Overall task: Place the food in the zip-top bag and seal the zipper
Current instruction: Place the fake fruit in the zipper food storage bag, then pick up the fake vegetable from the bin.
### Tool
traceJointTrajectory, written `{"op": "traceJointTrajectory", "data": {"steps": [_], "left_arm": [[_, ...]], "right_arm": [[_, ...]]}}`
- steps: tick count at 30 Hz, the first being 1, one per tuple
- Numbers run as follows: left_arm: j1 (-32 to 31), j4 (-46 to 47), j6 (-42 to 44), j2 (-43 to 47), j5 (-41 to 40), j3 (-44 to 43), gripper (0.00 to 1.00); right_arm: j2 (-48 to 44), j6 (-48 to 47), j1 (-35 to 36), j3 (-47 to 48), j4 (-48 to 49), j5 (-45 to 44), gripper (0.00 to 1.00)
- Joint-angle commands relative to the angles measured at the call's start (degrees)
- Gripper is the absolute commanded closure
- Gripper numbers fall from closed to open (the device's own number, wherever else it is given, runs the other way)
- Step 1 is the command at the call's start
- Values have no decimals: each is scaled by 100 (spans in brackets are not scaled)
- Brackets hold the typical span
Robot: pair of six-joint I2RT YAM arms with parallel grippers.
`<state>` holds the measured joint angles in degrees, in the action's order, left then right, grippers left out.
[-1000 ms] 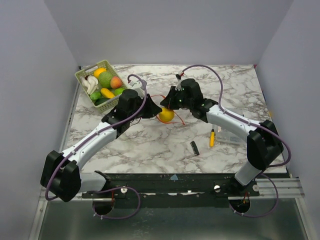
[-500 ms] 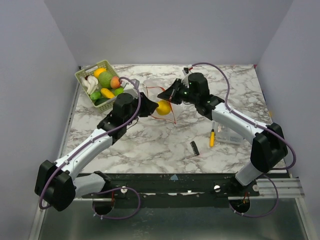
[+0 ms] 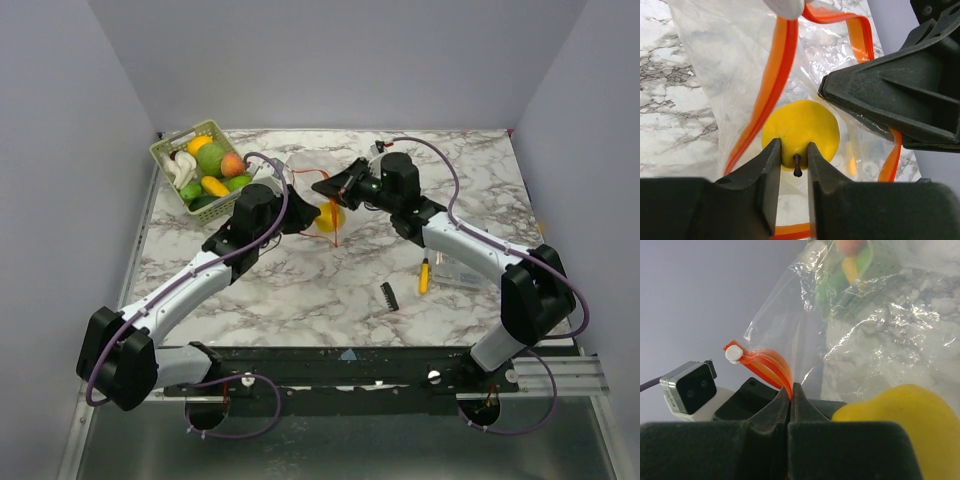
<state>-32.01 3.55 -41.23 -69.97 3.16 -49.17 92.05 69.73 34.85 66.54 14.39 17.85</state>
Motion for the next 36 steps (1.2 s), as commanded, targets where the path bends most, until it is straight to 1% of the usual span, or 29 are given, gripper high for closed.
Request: {"op": "traceJointTrajectory", "data": {"steps": [1,3,4,6,8,12,17,21,24,27,30,33,36], "left_arm": [[-32,182,-39,-66,324,-203,62],[-33,157,-10,-28,427,-173,40],[-19,102,37,-3,447,-185,33],[-20,-101,148,86,465,-249,24],[-6,-314,256,212,466,-285,20],[92,-677,463,592,318,-284,16],[419,-1111,678,1097,121,-305,13],[861,-1410,779,1368,88,-291,11],[1337,-1623,823,1453,137,-295,10],[1850,-1824,837,1370,277,-362,6],[2264,-2026,896,1099,402,-519,5],[2669,-2055,973,833,395,-651,5],[3048,-2201,1038,373,197,-928,4]], "right_arm": [[-164,270,-62,-111,436,48,99],[-153,247,-87,-173,442,64,99],[-152,237,-99,-214,441,58,99],[-153,178,-121,-276,434,60,99],[-169,142,-150,-340,437,57,99],[-186,-55,-183,-366,371,26,99],[-207,-392,-207,-399,282,0,99],[-270,-987,-211,-307,56,23,99],[-298,-1556,-219,-193,-135,137,99],[-179,-2186,-209,53,-535,363,99],[-97,-2627,-210,130,-828,411,99],[-30,-2860,-220,140,-926,492,99],[29,-2939,-218,149,-945,577,99]]}}
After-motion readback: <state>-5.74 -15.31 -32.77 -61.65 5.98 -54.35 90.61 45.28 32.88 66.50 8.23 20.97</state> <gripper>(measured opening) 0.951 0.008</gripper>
